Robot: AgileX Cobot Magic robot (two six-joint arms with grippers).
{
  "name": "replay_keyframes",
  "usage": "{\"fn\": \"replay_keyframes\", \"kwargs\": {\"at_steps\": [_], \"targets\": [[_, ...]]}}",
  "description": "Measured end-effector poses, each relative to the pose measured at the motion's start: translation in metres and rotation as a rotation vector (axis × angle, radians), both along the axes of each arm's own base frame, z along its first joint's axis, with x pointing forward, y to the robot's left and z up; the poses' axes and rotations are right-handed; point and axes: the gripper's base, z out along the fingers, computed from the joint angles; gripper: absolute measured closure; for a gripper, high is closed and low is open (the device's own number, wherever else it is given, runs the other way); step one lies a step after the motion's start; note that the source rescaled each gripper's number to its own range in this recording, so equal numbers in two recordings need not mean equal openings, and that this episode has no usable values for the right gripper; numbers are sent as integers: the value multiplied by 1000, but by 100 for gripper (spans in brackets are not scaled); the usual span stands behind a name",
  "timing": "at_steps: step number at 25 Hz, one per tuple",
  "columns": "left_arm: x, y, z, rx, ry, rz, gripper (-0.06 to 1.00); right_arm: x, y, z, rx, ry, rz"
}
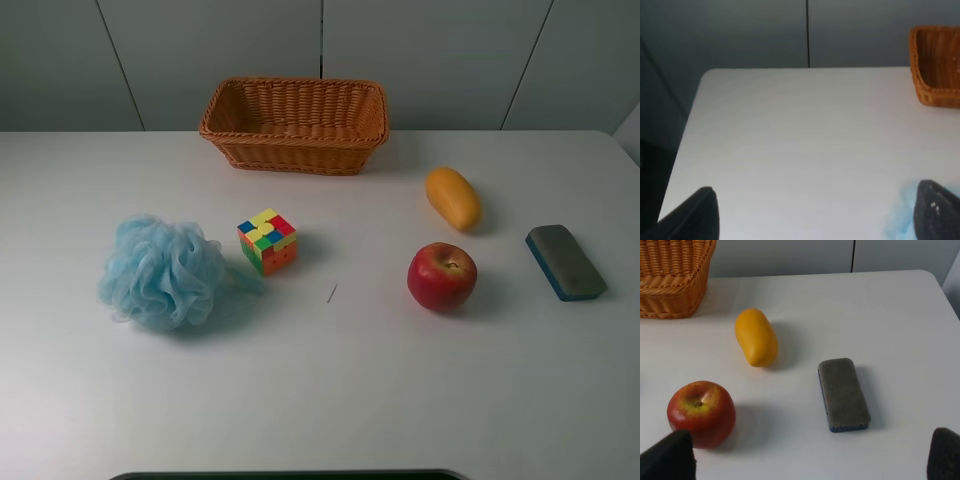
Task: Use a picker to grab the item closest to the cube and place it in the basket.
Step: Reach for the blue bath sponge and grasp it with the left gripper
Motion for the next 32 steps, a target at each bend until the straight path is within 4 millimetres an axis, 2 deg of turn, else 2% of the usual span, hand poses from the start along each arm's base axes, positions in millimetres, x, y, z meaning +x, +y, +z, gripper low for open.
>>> {"fn": "replay_keyframes", "kwargs": {"at_steps": [3, 6, 10, 14, 19, 25, 32], "targets": [[44, -4, -10, 19, 119, -125, -6, 0, 0, 0, 0, 0, 0], [84, -17, -31, 41, 249, -269, -6, 0, 0, 0, 0, 0, 0], [124, -54, -64, 127, 378, -459, -6, 0, 0, 0, 0, 0, 0], [153, -95, -104, 191, 514, -619, -6, 0, 0, 0, 0, 0, 0], [178, -129, -152, 268, 616, -762, -6, 0, 0, 0, 0, 0, 0], [199, -142, -205, 295, 739, -850, -6, 0, 0, 0, 0, 0, 0], [210, -153, -258, 269, 854, -923, -6, 0, 0, 0, 0, 0, 0]]}}
